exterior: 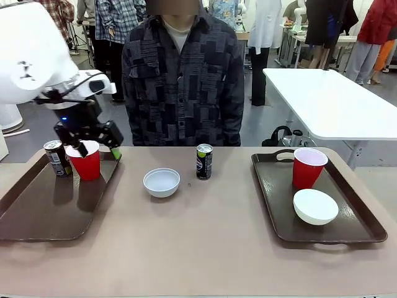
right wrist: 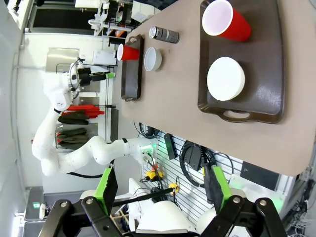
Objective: Prepare tableware on both trays.
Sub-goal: Pick up a Picnic Bowl from the table and place it on a Handle tray.
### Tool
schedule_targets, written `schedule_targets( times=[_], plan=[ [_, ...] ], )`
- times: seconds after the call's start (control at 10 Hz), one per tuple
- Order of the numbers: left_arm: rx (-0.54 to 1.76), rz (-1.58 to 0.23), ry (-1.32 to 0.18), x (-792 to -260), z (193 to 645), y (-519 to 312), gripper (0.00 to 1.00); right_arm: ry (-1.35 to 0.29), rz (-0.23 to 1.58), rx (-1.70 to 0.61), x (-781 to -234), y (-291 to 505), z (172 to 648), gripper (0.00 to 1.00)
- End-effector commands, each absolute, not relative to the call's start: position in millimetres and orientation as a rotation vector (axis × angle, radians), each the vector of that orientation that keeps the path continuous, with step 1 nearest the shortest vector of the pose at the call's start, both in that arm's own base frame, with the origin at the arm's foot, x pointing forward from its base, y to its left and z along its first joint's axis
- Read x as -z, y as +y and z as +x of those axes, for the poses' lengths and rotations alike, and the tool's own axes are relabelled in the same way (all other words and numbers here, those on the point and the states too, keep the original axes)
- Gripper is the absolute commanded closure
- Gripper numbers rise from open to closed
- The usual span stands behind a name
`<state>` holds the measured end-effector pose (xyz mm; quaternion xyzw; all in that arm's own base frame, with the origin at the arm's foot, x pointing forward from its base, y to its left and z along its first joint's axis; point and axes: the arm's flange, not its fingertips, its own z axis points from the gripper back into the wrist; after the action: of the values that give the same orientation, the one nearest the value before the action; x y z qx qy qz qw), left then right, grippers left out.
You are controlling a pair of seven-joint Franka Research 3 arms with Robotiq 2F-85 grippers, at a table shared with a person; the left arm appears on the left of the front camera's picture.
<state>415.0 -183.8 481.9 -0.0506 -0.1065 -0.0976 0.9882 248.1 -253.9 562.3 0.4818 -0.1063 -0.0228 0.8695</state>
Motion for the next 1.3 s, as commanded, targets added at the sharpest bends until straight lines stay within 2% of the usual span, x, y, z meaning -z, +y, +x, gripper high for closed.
schedule_targets(
  times=[0.0,0.1,0.6,1.0,1.2],
  plan=[
    [0.161,-0.039,-0.231,-474,425,-197,0.00,-0.230,1.017,0.038,-563,-254,247,0.03],
    [0.206,-0.061,-0.196,-475,411,-187,0.00,-0.230,1.017,0.038,-563,-254,247,0.03],
    [0.195,-0.076,-0.217,-474,421,-194,0.00,-0.230,1.017,0.038,-563,-254,247,0.03],
    [0.076,0.004,-0.313,-422,501,-256,0.00,-0.230,1.017,0.038,-563,-254,247,0.03],
    [0.046,0.009,-0.282,-393,519,-264,0.00,-0.230,1.017,0.038,-563,-254,247,0.03]
  ],
)
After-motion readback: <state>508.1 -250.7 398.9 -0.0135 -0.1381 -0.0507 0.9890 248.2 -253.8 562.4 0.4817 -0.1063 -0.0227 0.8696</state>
